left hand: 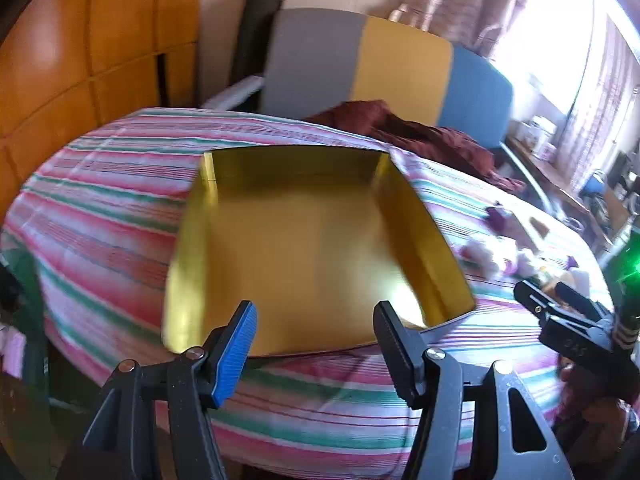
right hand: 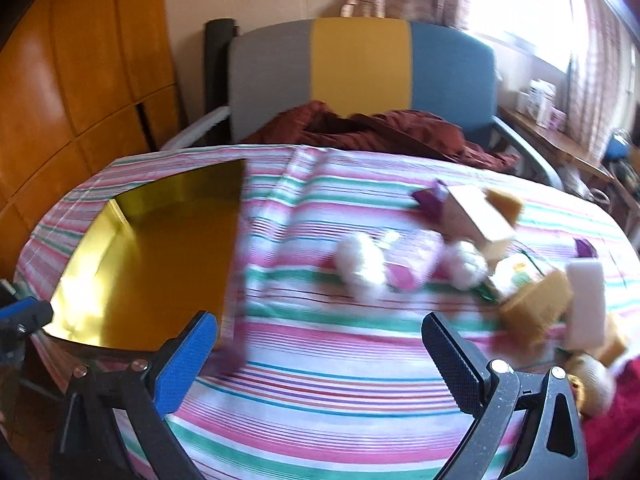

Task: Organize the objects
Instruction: 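Grasp the plastic-wrapped white bundle with the left gripper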

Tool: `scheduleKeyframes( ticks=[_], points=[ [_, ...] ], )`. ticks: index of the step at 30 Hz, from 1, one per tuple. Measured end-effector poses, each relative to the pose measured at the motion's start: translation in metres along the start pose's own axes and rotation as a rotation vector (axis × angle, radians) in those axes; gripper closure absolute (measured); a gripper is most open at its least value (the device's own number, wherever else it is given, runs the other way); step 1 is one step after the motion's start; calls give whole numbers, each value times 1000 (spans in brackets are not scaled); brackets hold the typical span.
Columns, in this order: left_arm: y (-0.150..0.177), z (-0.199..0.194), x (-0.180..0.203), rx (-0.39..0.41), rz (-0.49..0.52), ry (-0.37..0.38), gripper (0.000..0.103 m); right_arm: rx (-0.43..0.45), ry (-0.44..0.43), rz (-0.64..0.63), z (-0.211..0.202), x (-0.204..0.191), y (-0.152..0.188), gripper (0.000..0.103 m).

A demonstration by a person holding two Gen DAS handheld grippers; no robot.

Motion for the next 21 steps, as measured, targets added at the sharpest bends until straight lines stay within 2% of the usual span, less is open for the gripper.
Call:
scheduleKeyframes(
  ticks=[4, 10, 14, 18, 21],
  points=[
    [-7, 13, 29, -36, 58, 40, 42, -41, 47, 40, 9, 41, 11, 0],
    [-25, 32, 89, -88, 160, 156, 42, -72, 71, 91, 15, 83, 20, 0],
    [-30, 50, 148, -117, 360, 240, 42, -89, 43, 89, 13, 94, 23, 0],
    [-29, 84, 198, -199, 592, 306, 42, -78, -2, 57, 6, 96, 20, 0],
    [-26, 111, 214, -277, 666, 328, 41, -68, -26, 45, 2, 94, 17, 0]
  ],
)
Point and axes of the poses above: each gripper's, at about its wrist camera, not at the fingertips, and z roughly the way its jaws point, x to its right, y to its underside, the point moved 10 cm from there along z, roughly the way its jaws point, and after that the axes turned 9 degrees about y, right-handed, at the moved point
